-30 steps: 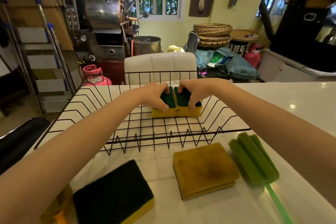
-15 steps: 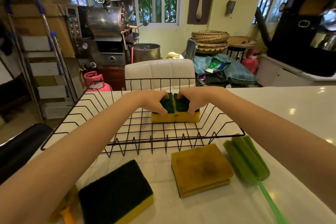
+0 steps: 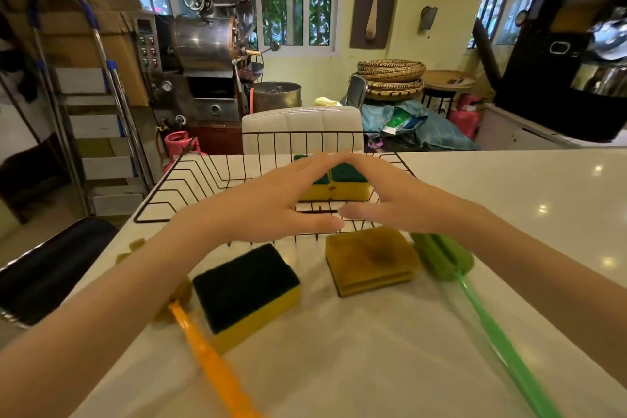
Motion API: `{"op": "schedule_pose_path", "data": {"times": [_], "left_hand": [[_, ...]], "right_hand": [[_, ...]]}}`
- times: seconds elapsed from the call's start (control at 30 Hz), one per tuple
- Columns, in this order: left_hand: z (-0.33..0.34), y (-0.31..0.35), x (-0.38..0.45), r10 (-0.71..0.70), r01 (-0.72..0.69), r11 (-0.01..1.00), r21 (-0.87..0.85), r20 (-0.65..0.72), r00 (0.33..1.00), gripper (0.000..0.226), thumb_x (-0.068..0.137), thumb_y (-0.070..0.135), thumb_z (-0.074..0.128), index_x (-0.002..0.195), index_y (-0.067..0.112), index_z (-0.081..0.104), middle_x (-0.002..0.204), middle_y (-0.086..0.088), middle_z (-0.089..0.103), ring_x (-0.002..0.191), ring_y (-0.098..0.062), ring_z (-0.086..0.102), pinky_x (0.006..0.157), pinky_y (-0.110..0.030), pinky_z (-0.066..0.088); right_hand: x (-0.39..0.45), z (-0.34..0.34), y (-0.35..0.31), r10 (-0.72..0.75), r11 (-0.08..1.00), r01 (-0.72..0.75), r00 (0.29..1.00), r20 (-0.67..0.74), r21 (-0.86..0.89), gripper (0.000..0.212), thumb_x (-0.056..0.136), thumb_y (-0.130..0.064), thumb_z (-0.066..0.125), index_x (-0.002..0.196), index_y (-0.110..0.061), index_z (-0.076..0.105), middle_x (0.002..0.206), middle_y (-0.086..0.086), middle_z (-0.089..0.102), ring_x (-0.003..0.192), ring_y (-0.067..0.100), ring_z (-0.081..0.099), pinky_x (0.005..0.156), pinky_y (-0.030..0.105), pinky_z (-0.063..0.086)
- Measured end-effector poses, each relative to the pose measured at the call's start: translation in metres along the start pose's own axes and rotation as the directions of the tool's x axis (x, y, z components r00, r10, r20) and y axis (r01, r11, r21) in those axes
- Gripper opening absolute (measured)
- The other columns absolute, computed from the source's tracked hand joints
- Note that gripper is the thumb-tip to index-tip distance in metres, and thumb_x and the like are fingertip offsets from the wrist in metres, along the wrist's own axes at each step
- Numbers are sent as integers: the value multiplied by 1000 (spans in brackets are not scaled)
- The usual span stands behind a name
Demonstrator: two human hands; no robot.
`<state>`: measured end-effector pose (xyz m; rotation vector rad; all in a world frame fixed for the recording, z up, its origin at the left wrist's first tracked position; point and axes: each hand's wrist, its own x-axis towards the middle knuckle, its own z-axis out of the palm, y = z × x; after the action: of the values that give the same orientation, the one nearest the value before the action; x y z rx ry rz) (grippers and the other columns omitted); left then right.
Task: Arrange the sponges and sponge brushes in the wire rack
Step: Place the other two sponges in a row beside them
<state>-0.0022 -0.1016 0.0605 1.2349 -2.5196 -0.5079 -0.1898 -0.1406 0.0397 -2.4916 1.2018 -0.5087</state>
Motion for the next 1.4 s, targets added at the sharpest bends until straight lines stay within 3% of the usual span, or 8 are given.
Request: {"op": "schedule_pose_path", "data": {"times": [0.13,0.3,0.53,0.73,0.97,1.1,1.27,1.4], "left_hand": [[11,5,-33,-29,29,999,19,-30,999,58,74,54,51,128,37,33,128,15,45,108,6,44,87,-11,36],[23,-5,-56,-113,108,988,106,45,993,38,77,49,56,112,34,50,110,18,49,102,1,45,84,-15,39],[26,-23,-63,-280,248,936,248,105,954,46,74,50,62,113,30,49,125,7,46,113,-12,42,96,-32,41],[29,-25,-64,-353,301,920,253,197,915,55,71,34,70,116,37,39,118,2,48,102,-14,45,82,-30,49],[40,-10,-57,-316,310,944,113,37,948,53,67,45,71,111,34,44,118,4,52,107,-15,49,86,-38,51],[53,-6,-52,-337,344,921,181,-70,939,45,68,51,67,101,28,46,94,7,50,86,-11,49,63,-25,46],[57,-6,-49,-354,363,904,227,-79,932,42,70,54,62,99,27,47,87,7,47,81,-12,49,56,-20,37],[57,-6,-49,-367,373,898,234,-74,927,44,70,57,61,101,28,48,88,8,48,81,-11,48,54,-19,34]], "right_hand": [[-45,35,-5,-73,992,63,994,-86,-105,73,82,-50,54,142,-33,16,155,-11,13,141,6,7,114,28,11],[-77,62,-4,-81,994,72,992,-99,-87,60,81,-47,55,134,-35,30,139,-9,40,120,4,37,100,24,39],[-74,68,12,-29,970,4,995,-97,-241,71,78,-52,58,138,-27,28,149,-1,31,136,17,26,114,33,24],[-75,68,21,-41,929,11,996,-73,-370,65,83,-36,55,139,-23,26,149,-1,32,137,15,25,110,23,10],[-82,64,24,-15,952,-26,991,-134,-304,62,77,-42,60,131,-24,36,132,-1,44,111,13,43,90,19,30],[-84,61,25,-41,965,-12,980,-196,-261,53,75,-38,55,124,-23,44,120,-2,54,97,10,45,80,19,34],[-88,56,15,180,961,-91,924,-336,263,25,86,-28,57,109,-28,49,96,-18,52,88,1,52,70,8,39],[-80,48,9,549,514,-274,833,-66,813,13,91,-30,46,92,-23,57,99,6,61,96,23,61,78,39,54]]}}
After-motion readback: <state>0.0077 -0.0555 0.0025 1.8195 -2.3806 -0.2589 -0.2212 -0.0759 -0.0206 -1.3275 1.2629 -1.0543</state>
